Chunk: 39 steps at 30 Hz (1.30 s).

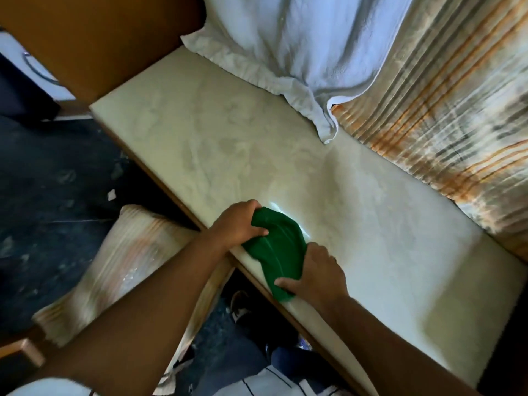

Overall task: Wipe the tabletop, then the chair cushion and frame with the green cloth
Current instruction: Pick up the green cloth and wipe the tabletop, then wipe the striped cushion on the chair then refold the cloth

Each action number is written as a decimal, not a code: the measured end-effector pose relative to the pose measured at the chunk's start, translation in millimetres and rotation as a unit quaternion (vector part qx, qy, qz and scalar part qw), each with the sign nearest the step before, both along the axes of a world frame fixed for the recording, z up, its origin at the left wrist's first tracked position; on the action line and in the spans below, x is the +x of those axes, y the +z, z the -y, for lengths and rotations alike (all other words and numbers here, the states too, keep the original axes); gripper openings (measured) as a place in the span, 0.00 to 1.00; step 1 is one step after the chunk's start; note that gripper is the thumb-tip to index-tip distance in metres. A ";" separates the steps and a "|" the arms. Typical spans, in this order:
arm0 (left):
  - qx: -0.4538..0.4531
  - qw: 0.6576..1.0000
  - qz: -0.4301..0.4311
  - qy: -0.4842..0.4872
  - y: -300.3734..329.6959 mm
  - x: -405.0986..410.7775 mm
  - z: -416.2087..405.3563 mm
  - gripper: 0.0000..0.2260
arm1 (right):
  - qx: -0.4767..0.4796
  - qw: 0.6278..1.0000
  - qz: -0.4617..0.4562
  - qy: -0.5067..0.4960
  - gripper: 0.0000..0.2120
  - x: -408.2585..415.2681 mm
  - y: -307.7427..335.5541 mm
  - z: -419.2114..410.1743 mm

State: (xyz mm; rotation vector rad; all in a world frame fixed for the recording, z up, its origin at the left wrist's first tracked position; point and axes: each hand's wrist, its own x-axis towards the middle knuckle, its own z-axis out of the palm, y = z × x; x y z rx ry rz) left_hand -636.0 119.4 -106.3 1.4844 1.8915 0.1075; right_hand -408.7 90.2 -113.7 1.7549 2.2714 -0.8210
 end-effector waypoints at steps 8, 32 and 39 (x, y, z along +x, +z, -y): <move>-0.003 0.942 0.272 0.197 35.8 -83.4 101.8 0.09 | -0.300 0.895 -0.315 -0.100 0.17 -45.3 34.8 -22.7; 0.048 0.764 0.347 0.542 -204.0 -345.8 309.0 0.15 | -0.236 0.958 -0.158 -0.023 0.10 -403.6 -160.6 87.1; -0.011 0.895 -0.044 0.444 -318.3 -421.8 323.0 0.28 | 0.116 0.852 0.029 0.510 0.24 -478.4 -241.7 74.7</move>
